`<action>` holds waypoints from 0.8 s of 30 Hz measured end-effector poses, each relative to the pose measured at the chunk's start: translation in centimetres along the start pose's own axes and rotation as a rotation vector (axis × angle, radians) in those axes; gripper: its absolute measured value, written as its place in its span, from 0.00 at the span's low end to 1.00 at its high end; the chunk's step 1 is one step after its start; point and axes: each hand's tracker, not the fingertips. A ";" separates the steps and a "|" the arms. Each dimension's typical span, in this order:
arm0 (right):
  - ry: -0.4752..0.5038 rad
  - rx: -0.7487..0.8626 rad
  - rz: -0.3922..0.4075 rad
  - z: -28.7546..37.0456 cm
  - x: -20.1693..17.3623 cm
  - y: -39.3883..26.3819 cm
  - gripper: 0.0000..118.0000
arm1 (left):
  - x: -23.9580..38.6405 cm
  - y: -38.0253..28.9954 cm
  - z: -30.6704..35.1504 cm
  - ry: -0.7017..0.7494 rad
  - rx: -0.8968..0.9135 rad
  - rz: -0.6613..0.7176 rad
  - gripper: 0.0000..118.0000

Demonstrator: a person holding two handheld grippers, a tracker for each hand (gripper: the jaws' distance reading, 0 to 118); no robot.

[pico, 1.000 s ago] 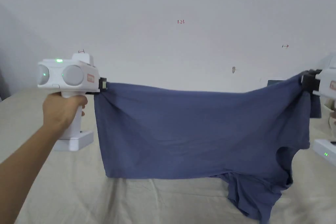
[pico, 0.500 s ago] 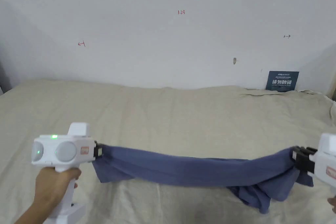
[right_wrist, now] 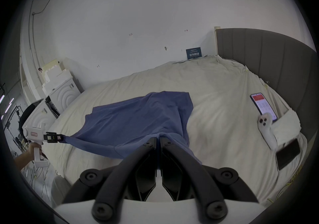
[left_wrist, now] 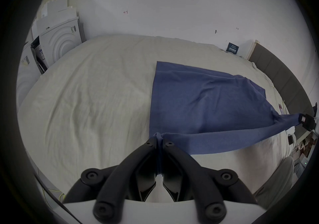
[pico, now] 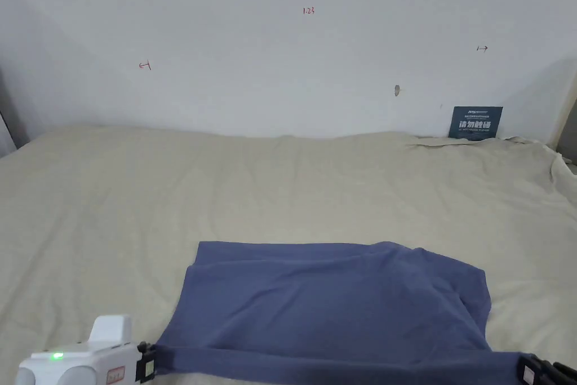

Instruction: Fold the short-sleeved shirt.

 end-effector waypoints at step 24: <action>-0.182 -0.307 -0.095 -3.1 2.1 -10.2 0.01 | -0.3 -9.1 -0.9 0.062 -0.150 -0.037 0.03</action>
